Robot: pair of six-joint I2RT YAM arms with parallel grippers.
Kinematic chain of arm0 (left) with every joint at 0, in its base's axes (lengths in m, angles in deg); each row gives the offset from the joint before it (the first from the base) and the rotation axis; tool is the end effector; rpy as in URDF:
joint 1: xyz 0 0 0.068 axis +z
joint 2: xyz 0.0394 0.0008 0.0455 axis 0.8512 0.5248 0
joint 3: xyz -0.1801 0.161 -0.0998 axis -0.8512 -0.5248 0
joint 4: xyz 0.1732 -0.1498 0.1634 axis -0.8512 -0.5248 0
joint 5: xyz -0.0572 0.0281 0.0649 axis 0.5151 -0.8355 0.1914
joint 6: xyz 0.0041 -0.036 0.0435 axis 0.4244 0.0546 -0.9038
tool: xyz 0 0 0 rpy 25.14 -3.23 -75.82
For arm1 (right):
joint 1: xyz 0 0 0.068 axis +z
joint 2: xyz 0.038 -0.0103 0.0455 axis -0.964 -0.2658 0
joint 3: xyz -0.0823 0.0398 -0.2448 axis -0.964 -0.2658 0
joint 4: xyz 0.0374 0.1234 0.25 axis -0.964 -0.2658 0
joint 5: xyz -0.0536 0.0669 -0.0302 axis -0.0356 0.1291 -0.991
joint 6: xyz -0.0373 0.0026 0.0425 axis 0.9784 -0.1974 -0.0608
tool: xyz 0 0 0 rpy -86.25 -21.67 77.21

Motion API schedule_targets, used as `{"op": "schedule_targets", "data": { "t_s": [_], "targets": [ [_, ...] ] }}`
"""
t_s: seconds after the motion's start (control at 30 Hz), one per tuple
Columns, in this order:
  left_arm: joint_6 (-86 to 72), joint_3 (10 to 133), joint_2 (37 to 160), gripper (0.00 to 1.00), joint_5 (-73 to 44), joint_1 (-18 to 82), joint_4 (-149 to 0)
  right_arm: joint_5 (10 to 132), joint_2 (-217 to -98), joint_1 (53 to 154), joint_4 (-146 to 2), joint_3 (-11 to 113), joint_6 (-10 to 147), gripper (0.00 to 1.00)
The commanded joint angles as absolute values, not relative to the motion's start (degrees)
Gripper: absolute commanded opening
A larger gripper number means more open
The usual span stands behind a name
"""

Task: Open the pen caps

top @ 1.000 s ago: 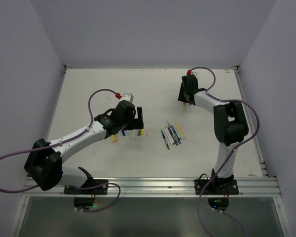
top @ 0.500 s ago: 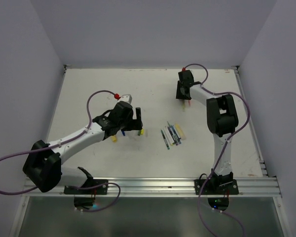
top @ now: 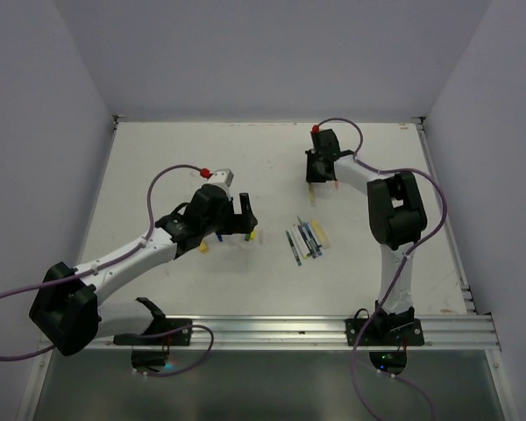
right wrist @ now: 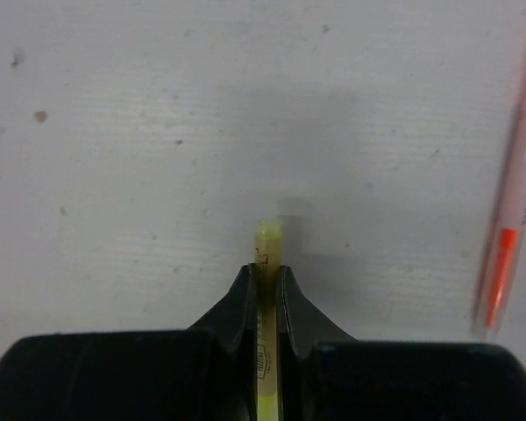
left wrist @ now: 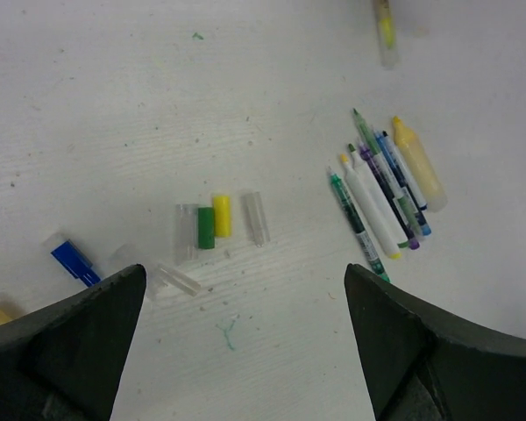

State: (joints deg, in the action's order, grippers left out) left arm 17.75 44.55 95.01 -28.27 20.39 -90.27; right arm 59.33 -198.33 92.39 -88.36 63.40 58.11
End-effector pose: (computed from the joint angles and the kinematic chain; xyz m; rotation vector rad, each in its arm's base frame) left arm 0.2334 -0.1774 0.2161 -0.0264 2.3281 -0.5771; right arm 0.4574 0.1444 0.1394 0.0113 2.4673 0.1869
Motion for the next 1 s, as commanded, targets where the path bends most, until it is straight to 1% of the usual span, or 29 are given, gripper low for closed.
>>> {"op": "schedule_targets", "data": {
  "t_s": [0.0,0.1,0.13,0.17,0.37,0.43,0.5,0.73,0.97],
  "targets": [
    [15.5,42.8,92.0,0.96,-23.3,20.7,-79.6,62.7,-187.6,96.2,-81.8,59.7,53.4,0.00],
    [14.9,42.8,92.0,0.94,-20.0,20.2,-74.9,63.9,-180.6,98.9,-76.4,54.0,49.7,0.00],
    [14.6,42.9,92.0,0.93,-19.5,19.9,-74.0,64.1,-178.5,99.5,-74.6,50.3,48.4,0.00],
    [13.9,42.9,92.2,0.92,-19.2,19.2,-73.2,64.8,-175.0,100.2,-70.1,48.1,45.6,0.00],
    [13.1,42.3,92.4,0.85,-20.1,17.7,-68.3,65.2,-163.2,104.8,-54.2,33.5,36.1,0.00],
    [12.6,42.2,92.4,0.81,-19.9,17.6,-66.7,63.8,-159.4,106.5,-50.3,29.6,33.9,0.00],
    [11.7,41.9,92.5,0.76,-18.6,17.2,-64.5,63.1,-157.5,107.8,-48.2,27.4,32.6,0.00],
    [12.1,41.9,93.9,0.68,-17.6,16.4,-62.1,58.8,-151.4,110.4,-41.1,20.1,29.6,0.00],
    [12.8,42.4,96.7,0.58,-18.6,15.7,-62.3,58.3,-149.8,111.1,-40.0,18.4,28.7,0.00]
  ]
}}
